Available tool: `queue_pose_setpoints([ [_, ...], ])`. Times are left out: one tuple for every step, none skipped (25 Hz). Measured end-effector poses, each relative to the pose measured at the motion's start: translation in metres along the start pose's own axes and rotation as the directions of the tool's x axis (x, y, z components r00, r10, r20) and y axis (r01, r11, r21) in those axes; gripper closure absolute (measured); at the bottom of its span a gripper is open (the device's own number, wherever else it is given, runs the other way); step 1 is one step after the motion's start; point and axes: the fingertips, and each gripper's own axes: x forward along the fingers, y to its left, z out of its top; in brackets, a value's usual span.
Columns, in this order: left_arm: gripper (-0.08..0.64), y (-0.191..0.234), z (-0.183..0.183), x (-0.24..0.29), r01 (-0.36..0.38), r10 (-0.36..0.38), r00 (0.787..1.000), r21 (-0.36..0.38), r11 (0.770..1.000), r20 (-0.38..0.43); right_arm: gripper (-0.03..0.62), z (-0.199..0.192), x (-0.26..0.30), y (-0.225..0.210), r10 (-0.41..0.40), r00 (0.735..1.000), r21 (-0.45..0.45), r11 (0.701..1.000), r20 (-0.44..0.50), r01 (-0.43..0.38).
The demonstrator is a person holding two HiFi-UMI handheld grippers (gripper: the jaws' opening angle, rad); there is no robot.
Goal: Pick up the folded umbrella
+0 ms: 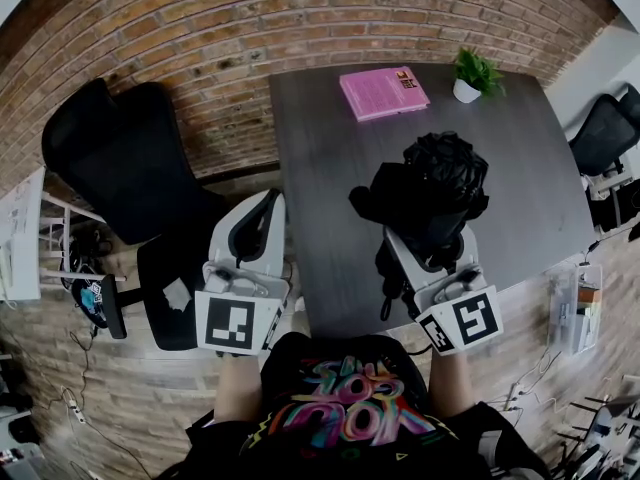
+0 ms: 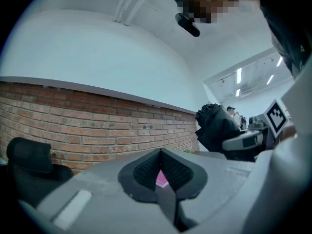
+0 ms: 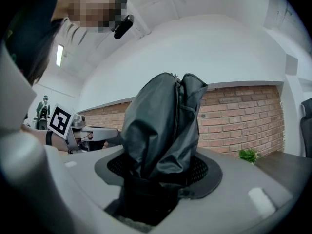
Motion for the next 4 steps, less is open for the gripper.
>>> queue_pose_setpoints([
  [0.558,-0.0005,0.0004,0.0006,0.003,-0.003,1.0,0.005,1.0,0.004,0.322,-0.0003,-0.0003,-0.0002,0.001,1.0,-0.001,1.0,-0.002,-0.001],
  [0.558,0.0,-0.0004,0.0006,0.005,-0.005,1.0,0.005,1.0,0.003,0.322,-0.001,0.0,0.0005,0.0,1.0,-0.002,1.0,-0.004,0.0],
  [0.558,0.0011,-0.002,0.0003,0.006,-0.006,1.0,0.002,1.0,-0.001,0.322,-0.002,0.0005,0.0016,-0.001,1.0,-0.003,1.0,-0.006,0.001],
  [0.558,0.0024,-0.0037,-0.0001,0.007,-0.007,1.0,-0.002,1.0,-0.006,0.322,-0.003,0.0012,0.0028,-0.002,1.0,-0.005,1.0,-0.008,0.002],
])
